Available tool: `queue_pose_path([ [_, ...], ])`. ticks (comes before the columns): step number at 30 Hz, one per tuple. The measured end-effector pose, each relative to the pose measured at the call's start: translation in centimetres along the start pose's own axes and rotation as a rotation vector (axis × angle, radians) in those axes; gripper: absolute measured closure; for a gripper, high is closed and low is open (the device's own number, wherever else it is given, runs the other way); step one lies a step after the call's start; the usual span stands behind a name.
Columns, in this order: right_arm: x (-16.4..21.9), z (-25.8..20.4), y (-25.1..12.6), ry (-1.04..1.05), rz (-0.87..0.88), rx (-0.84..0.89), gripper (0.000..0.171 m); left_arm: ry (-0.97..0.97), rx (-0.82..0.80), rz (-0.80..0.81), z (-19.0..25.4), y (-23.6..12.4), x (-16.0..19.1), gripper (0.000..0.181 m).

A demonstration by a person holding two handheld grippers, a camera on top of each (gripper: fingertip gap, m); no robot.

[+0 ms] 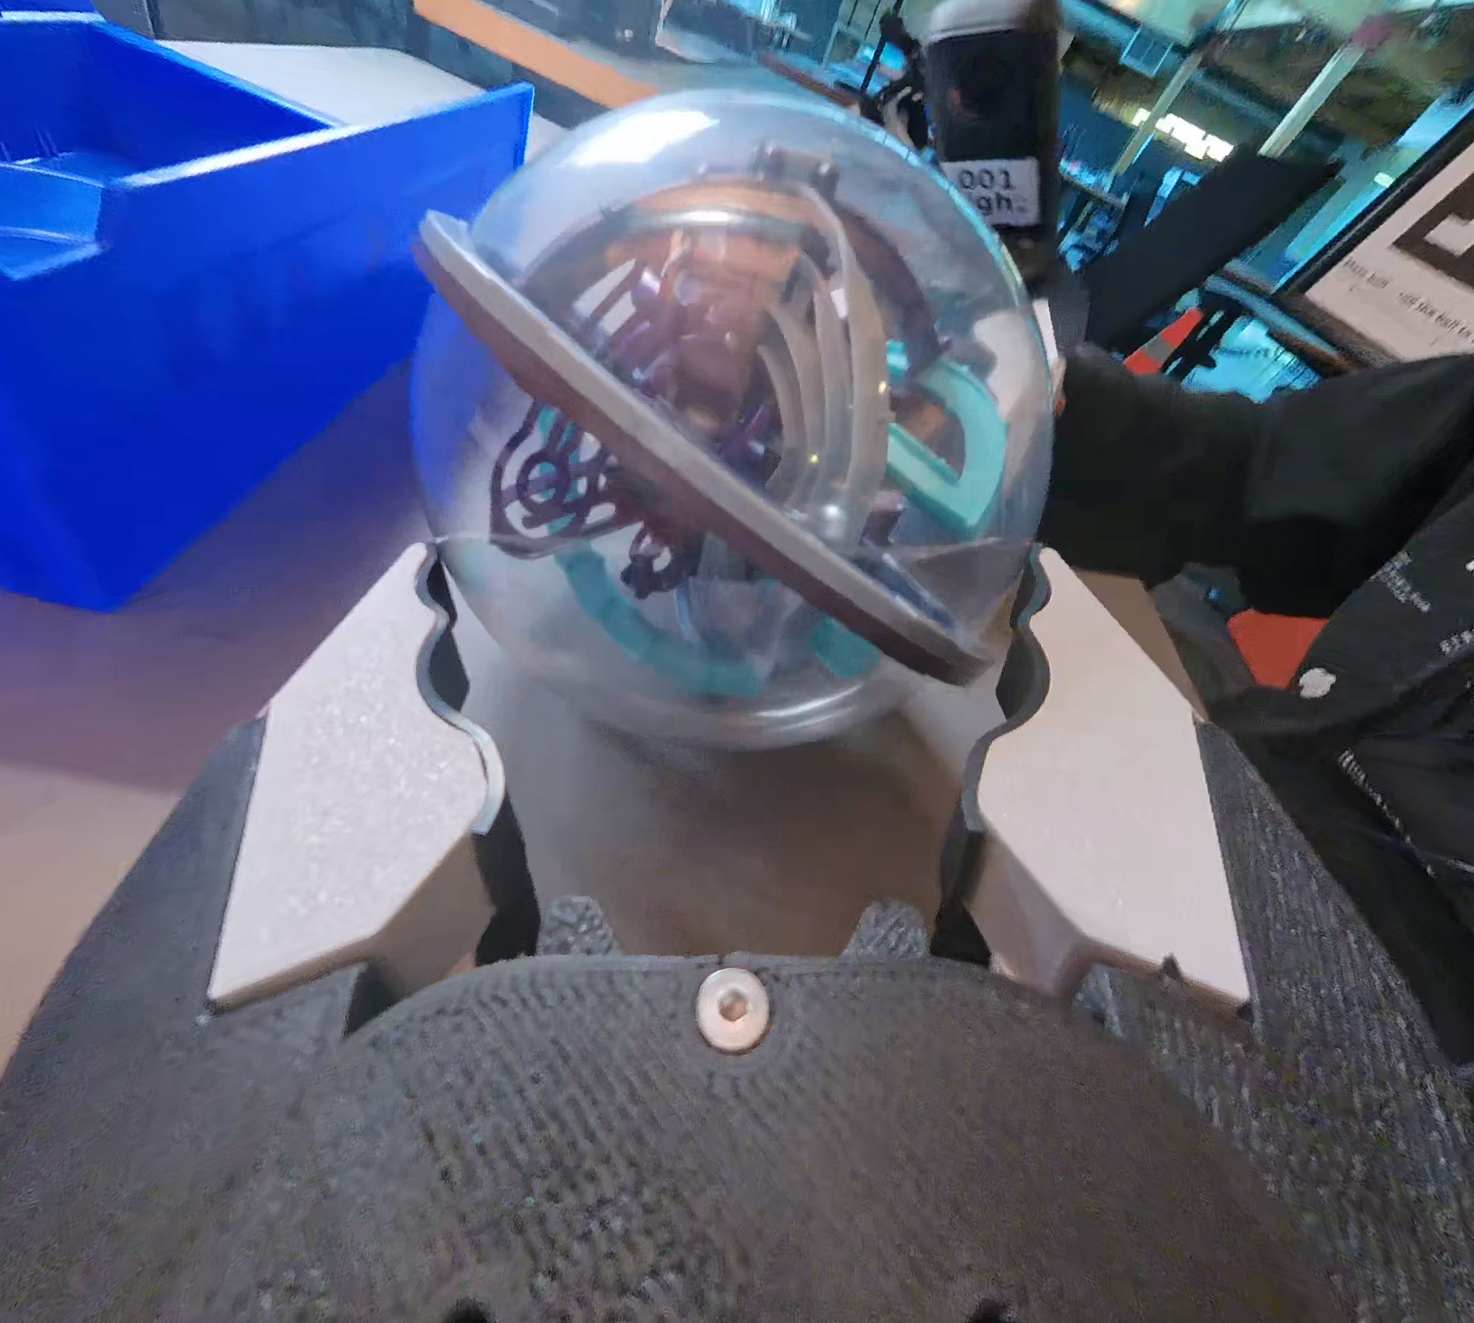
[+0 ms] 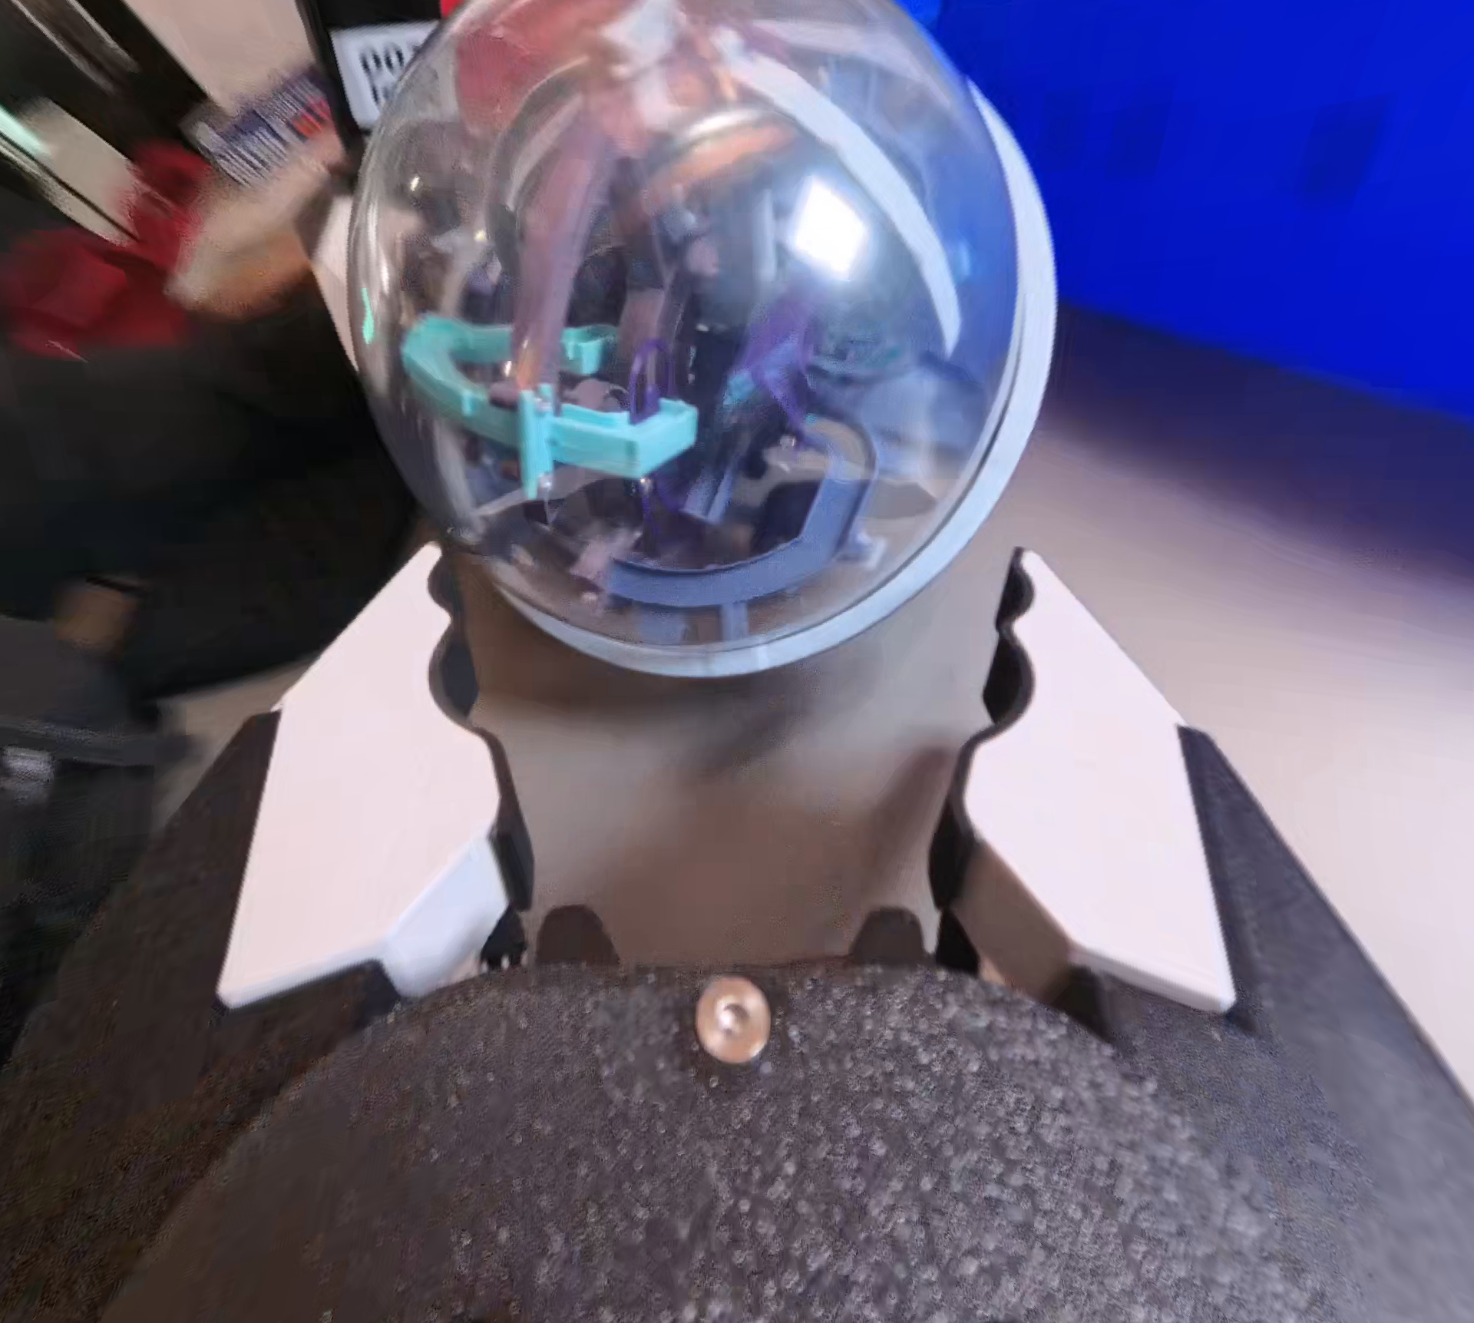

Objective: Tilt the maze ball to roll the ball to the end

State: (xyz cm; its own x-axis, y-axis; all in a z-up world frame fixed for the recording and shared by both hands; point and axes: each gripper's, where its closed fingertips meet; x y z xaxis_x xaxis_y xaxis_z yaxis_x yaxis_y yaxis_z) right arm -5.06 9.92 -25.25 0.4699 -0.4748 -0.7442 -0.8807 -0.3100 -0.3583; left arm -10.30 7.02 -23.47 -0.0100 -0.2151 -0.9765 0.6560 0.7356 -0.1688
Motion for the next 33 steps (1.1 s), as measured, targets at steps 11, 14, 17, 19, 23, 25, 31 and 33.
queue_pose_path([
  [11,-4.0,-0.3,-0.5,-0.637,0.221,0.208,0.036,-0.062,-0.069,0.052,-1.7,1.6,-2.7,0.053],
  [14,-4.0,0.6,-0.8,-0.445,0.22,0.144,0.036,0.031,-0.078,0.079,-1.3,1.9,-3.1,0.049],
  [17,-4.2,0.9,-1.0,-0.231,0.233,0.053,0.036,0.229,-0.089,0.018,-0.9,2.4,-1.5,0.042],
  [19,-4.6,1.0,-1.1,-0.13,0.25,0.021,0.036,0.331,-0.13,-0.06,-1.2,3.0,0.0,0.041],
  [23,-4.3,0.5,-0.9,-0.001,0.231,-0.038,0.036,0.403,-0.183,-0.03,-1.3,2.9,-0.7,0.041],
  [25,-3.9,0.3,-0.9,0.034,0.216,-0.068,0.037,0.386,-0.166,-0.008,-1.0,2.5,-1.2,0.042],
  [31,-4.1,-1.2,-2.0,-0.296,0.26,-0.027,0.032,0.339,-0.153,0.002,-1.0,2.3,-1.2,0.044],
  [33,-3.6,-1.0,-1.8,-0.468,0.238,0.057,0.031,0.323,-0.151,0.014,-1.1,2.3,-1.3,0.044],
])
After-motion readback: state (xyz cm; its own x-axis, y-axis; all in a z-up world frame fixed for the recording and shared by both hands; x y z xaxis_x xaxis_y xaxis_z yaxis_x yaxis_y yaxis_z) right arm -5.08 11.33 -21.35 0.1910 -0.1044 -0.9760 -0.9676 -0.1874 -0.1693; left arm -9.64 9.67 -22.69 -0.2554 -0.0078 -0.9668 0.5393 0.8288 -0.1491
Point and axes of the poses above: each gripper's, where its closed fingertips meet, y out along the fingers, x out of its underside, z = x × y across the jaws, and after that the axes turned 13 degrees about y, right-handed
